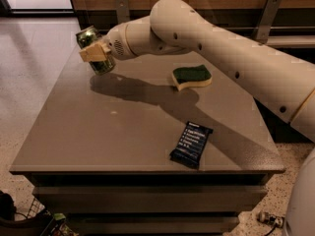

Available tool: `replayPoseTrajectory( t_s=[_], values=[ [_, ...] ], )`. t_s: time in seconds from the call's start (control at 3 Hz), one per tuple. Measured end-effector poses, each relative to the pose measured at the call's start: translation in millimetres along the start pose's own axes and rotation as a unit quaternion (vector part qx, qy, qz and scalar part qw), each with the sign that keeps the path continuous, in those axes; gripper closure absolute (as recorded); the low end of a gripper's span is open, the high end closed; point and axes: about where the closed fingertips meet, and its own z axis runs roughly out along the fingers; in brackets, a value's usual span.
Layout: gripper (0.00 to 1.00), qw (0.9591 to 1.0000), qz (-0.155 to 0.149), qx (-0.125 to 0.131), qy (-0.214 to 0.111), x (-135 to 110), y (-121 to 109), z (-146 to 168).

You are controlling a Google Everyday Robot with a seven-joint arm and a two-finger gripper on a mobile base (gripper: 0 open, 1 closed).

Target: Place green can upright

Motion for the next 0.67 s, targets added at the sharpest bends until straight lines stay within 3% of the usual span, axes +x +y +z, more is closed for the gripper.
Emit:
replayPoseTrajectory(
  t_s=[0.33, 0.67],
  values=[
    [1.00, 0.9996, -0.012, -0.011, -0.024, 4.8, 8.0, 3.1],
    [1.00, 0.9966, -0.003, -0.034, -0.075, 15.2, 8.9, 8.7]
  ],
)
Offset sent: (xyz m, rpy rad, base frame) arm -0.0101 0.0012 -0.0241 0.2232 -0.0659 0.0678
